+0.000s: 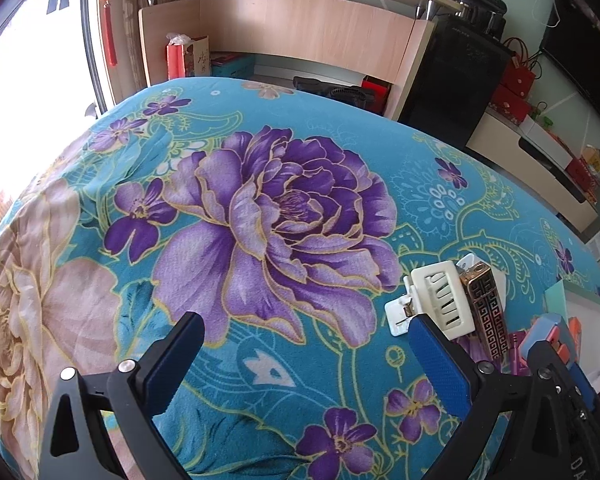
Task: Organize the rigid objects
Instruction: 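Grasp the pink-and-blue folding knife toy with the right gripper, then grasp the white plastic clip with the left gripper while the right gripper holds the knife toy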
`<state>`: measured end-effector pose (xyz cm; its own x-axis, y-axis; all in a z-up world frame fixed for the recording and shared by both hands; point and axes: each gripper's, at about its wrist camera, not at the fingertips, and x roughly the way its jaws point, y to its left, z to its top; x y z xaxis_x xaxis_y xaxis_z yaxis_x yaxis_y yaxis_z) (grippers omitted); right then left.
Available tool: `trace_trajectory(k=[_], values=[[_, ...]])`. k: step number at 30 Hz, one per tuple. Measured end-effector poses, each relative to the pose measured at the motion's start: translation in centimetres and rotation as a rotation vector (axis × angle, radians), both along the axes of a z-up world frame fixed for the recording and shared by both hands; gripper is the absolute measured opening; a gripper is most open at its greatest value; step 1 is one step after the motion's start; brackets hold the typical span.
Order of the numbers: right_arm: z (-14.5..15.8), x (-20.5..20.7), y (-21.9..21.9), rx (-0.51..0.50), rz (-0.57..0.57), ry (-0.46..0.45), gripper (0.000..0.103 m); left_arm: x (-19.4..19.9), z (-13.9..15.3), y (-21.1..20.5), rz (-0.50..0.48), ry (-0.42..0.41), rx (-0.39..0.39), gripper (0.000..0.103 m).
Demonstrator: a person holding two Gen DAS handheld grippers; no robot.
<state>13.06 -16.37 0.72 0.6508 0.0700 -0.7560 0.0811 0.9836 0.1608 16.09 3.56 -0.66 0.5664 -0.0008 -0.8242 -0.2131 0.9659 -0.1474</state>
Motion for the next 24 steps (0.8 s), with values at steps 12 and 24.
trace_trajectory(k=[12,24], values=[[1.3,-0.6,-5.0,0.005,-0.129,-0.031,0.073,1.0,-0.3,-3.8,-0.121,-0.030,-0.004,0.103],[1.0,-0.6,-6.5,0.030,-0.157,-0.014,0.073,2.3,-1.5,-6.4,-0.189,-0.028,0.069,0.097]])
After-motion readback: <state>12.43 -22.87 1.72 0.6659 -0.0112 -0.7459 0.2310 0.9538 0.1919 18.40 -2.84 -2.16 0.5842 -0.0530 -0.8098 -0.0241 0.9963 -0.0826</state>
